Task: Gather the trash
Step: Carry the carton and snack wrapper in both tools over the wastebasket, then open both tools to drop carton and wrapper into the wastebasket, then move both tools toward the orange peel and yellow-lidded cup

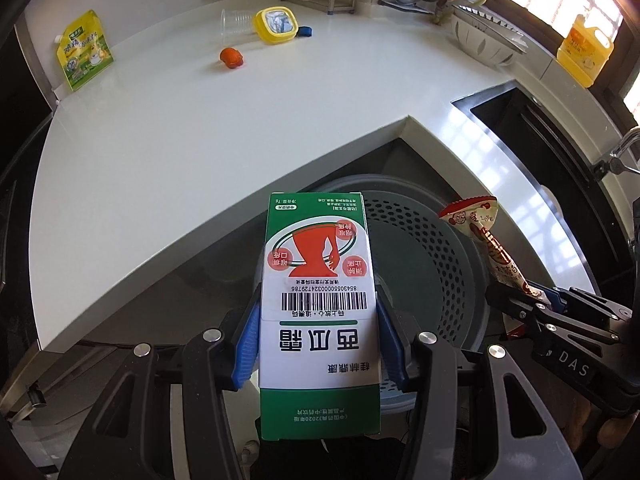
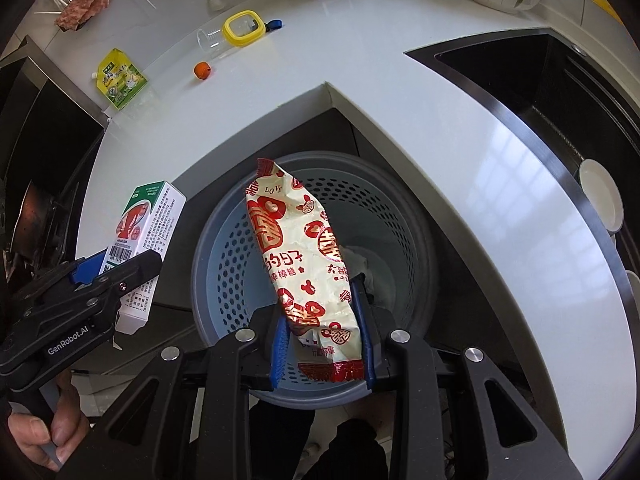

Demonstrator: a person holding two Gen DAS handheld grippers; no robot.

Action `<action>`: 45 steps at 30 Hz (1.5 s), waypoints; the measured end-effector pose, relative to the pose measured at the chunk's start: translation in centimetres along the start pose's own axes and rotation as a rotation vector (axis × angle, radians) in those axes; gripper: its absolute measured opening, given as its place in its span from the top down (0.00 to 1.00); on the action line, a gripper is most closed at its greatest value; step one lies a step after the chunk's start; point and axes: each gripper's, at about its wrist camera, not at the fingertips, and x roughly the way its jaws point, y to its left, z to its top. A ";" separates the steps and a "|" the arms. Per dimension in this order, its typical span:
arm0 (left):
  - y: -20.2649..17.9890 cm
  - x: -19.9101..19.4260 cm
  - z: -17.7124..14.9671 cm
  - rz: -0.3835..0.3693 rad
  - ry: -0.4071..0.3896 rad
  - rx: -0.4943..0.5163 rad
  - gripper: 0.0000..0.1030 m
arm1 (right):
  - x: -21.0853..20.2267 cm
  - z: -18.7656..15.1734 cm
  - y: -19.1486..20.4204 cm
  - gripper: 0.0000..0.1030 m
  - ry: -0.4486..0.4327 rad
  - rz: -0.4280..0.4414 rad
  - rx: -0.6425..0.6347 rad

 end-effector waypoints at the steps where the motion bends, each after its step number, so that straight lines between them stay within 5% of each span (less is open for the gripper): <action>1: -0.3 0.1 -0.1 -0.001 0.004 0.004 0.52 | 0.1 -0.2 -0.2 0.73 0.007 -0.002 0.004; 21: -1.0 1.4 -0.9 -0.005 0.048 -0.005 0.50 | 2.1 0.1 -0.5 0.69 0.062 0.026 -0.002; 22: -1.0 1.3 -0.9 -0.006 0.046 -0.007 0.50 | 2.0 0.2 -0.5 0.67 0.058 0.028 -0.002; 24: -0.9 1.1 -0.9 -0.006 0.039 -0.013 0.44 | 1.6 0.3 -0.6 0.38 0.043 0.035 0.000; 25: -0.8 1.0 -0.9 -0.004 0.036 -0.016 0.43 | 1.3 0.4 -0.7 0.33 0.027 0.044 0.007; 28: -0.6 0.8 -1.0 0.000 0.035 -0.027 0.34 | 0.8 0.7 -1.0 0.32 0.005 0.054 0.019; 45: 0.4 -2.4 0.0 0.037 -0.036 -0.060 0.23 | -1.3 1.3 -1.1 0.32 -0.044 0.063 0.004</action>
